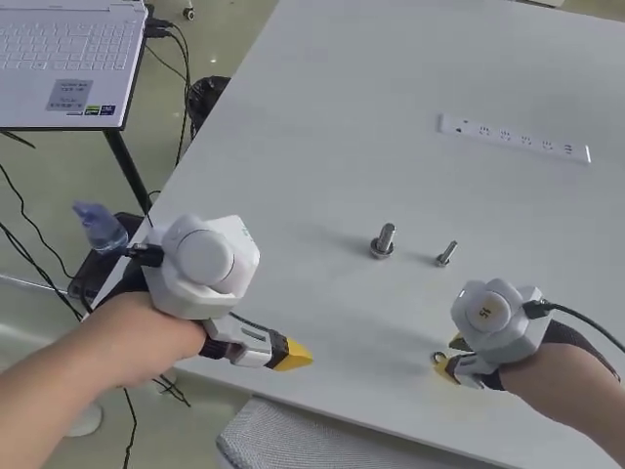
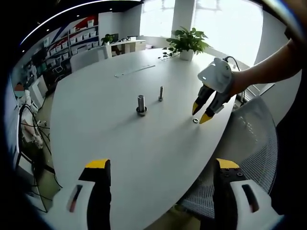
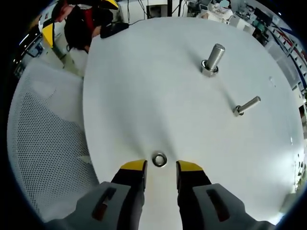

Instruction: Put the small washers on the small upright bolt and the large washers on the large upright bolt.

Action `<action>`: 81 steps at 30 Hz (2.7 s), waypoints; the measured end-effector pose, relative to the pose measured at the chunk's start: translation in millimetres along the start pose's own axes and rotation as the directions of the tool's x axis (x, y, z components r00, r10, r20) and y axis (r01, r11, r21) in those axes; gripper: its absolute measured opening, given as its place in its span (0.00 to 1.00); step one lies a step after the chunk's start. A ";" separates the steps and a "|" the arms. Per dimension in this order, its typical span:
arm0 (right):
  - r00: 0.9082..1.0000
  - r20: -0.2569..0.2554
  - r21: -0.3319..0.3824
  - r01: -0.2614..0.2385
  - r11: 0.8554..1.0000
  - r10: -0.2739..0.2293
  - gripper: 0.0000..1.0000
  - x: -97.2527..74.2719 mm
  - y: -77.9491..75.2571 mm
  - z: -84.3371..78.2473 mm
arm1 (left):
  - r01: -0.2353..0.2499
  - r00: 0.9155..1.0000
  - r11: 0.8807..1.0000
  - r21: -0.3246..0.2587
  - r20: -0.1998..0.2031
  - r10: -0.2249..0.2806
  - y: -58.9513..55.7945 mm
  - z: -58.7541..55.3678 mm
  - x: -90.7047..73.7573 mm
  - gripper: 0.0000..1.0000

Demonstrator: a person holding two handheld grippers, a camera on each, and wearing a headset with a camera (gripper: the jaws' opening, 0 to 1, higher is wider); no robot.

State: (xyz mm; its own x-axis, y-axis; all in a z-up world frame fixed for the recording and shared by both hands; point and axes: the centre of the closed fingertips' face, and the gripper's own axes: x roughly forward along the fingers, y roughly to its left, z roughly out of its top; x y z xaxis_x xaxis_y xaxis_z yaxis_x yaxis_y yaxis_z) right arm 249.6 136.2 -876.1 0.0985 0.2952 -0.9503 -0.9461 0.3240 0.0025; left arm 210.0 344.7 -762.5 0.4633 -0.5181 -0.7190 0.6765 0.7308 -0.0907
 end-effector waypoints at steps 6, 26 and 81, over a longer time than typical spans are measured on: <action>1.000 0.006 0.012 0.024 1.000 -0.024 0.24 2.9 -3.2 0.8 | 0.006 1.000 1.000 0.003 -0.009 -0.006 -1.0 -3.2 1.5 0.88; 1.000 0.008 0.038 0.030 0.999 -0.030 0.17 2.7 0.1 1.9 | 0.008 1.000 1.000 -0.005 0.000 -0.008 4.2 -2.4 1.4 0.86; 0.999 -0.015 0.072 -0.032 0.997 0.033 0.12 -26.0 -12.7 2.7 | 0.000 1.000 1.000 -0.008 -0.014 0.000 0.7 8.0 7.0 0.86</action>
State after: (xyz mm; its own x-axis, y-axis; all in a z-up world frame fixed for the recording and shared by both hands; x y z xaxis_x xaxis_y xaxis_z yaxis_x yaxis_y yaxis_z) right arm 259.9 126.8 -850.6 0.0628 0.2920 -0.9544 -0.9239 0.3787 0.0551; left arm 218.3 338.1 -762.1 0.4554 -0.5118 -0.7285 0.6721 0.7343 -0.0958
